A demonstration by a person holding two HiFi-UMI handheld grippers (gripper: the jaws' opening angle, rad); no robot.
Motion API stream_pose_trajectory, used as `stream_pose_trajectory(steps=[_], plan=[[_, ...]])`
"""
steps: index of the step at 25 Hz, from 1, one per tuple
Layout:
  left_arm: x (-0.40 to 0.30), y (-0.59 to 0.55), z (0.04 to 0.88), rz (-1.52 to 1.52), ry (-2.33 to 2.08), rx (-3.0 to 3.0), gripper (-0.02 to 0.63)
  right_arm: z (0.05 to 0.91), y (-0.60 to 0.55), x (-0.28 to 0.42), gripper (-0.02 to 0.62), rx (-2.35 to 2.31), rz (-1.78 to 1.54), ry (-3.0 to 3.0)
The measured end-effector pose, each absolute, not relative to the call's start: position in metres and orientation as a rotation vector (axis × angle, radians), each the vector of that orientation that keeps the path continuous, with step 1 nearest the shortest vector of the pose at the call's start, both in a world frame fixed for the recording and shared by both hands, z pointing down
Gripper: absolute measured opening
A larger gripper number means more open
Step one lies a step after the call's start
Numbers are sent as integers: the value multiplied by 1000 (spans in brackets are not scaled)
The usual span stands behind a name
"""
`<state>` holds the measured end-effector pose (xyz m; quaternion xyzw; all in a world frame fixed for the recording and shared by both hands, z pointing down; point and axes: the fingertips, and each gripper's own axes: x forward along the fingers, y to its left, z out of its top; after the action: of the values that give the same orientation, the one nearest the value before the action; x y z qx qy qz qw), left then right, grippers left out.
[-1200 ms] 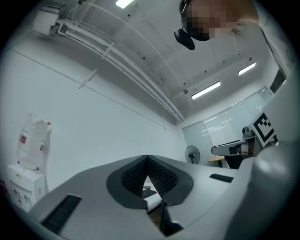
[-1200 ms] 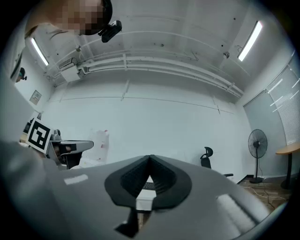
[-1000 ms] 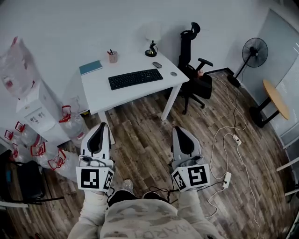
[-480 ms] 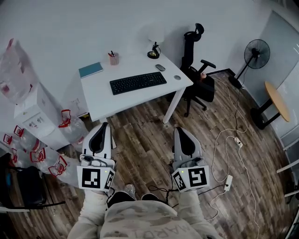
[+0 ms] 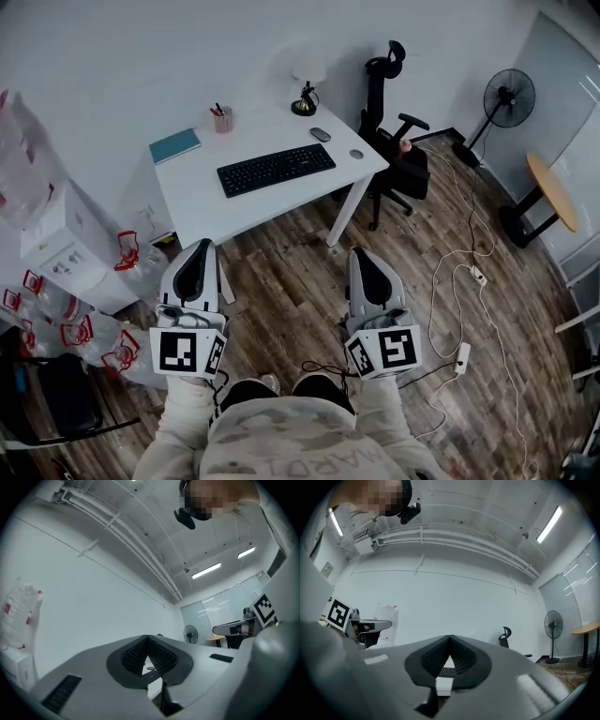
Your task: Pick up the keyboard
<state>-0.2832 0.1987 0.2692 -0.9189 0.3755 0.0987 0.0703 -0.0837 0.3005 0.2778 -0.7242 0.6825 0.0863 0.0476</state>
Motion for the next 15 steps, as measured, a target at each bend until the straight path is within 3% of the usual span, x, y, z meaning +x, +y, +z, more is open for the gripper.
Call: stream_pose_trajectory(steps=[15], plan=[[-256, 133, 276, 287, 1137, -2788, 5, 283, 228, -61, 11, -2199, 245, 2118]])
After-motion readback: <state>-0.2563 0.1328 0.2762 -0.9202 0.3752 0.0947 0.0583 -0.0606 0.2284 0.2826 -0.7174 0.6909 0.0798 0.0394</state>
